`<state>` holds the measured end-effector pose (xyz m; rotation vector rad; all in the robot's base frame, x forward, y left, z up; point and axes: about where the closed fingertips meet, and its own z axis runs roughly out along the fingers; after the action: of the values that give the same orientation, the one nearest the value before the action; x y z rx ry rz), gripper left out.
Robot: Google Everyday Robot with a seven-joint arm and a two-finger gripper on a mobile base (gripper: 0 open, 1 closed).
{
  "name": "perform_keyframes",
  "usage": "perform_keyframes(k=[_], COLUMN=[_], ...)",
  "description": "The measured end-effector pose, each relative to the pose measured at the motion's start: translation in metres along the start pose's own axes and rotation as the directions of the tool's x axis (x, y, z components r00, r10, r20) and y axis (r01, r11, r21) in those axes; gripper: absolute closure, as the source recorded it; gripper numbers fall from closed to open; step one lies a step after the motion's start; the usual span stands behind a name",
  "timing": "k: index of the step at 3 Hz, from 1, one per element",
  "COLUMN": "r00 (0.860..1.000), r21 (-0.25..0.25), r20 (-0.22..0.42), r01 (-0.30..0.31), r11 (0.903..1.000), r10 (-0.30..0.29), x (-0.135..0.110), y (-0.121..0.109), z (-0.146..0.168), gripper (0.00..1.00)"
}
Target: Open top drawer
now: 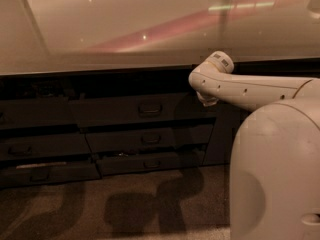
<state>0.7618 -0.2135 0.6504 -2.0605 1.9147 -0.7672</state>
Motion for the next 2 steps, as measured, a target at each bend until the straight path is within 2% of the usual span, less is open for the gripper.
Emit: perform_keyframes(k=[1,2], r00=[1.000,1.000], r21=[-0.010,-0.007], r20=[-0.022,-0.025], r01=[0.009,0.009], r11=[0.9999,0.9999], r10=[-0.010,-0.009], x=[0.0033,0.0052], y=[0.0292,0.0333], z=[0.0023,-0.0020], gripper=[1.00,1.00])
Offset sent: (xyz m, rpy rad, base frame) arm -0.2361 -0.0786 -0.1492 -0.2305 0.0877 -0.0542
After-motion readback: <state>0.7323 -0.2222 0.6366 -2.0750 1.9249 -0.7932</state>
